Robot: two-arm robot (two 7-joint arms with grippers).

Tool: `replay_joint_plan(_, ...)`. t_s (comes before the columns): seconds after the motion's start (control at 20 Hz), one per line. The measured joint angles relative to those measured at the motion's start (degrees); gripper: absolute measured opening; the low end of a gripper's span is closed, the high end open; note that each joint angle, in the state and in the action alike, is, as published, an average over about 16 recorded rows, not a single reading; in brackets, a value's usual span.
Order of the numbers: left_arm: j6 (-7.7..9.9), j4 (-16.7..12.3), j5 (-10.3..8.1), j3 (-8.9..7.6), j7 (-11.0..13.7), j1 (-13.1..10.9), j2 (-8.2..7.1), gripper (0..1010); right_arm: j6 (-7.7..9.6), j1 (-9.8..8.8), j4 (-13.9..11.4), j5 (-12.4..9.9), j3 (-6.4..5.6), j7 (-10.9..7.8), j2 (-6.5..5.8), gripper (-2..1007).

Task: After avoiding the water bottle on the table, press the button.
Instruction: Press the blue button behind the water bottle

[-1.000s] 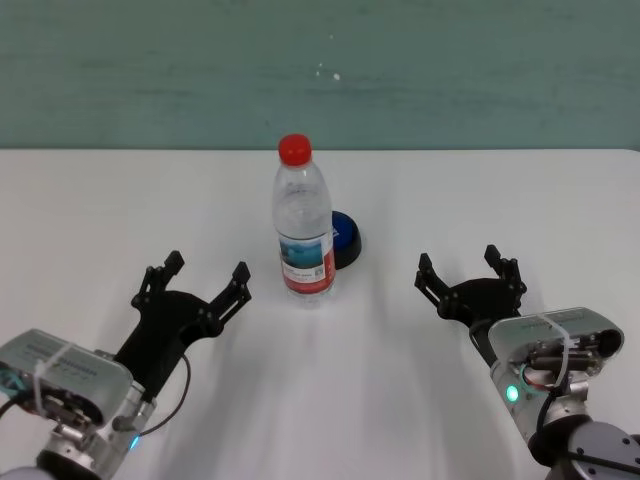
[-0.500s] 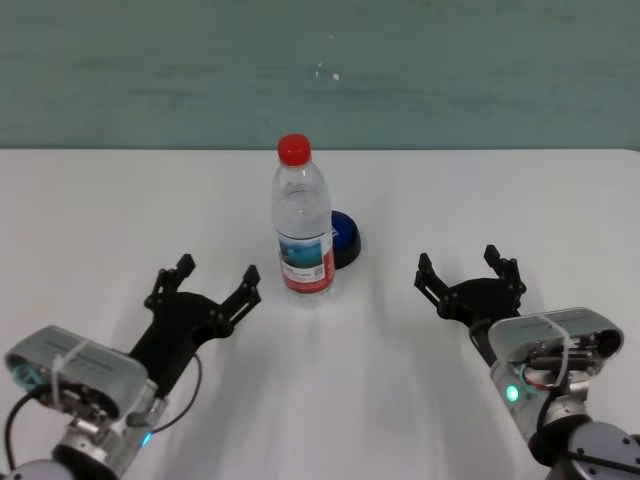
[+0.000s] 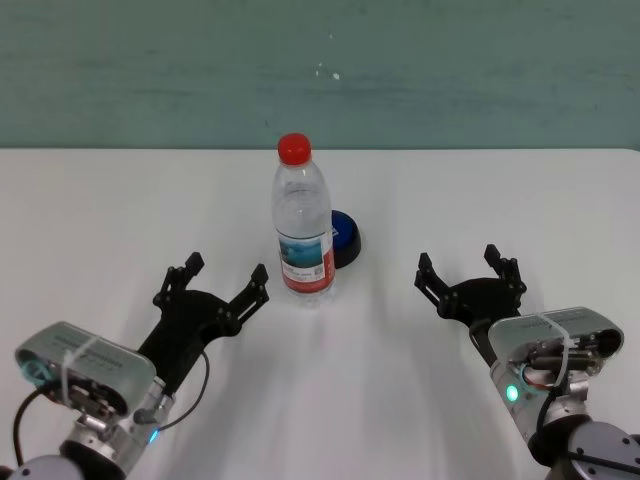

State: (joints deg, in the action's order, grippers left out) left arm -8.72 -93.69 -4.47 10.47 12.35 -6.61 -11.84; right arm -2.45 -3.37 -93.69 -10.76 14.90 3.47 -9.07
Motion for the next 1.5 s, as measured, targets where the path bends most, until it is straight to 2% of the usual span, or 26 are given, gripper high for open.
replay_joint_plan(0.95, -0.03, 0.78, 0.57, 0.73, -0.05, 0.72, 0.04, 1010, 0.00, 0.00, 0.00, 0.00, 0.00, 0.00, 0.00, 1004)
replay_joint_plan(1.5, -0.20, 0.23, 0.11, 0.21, -0.18, 0.13, -0.05, 1010, 0.00, 0.00, 0.00, 0.00, 0.00, 0.00, 0.00, 1004)
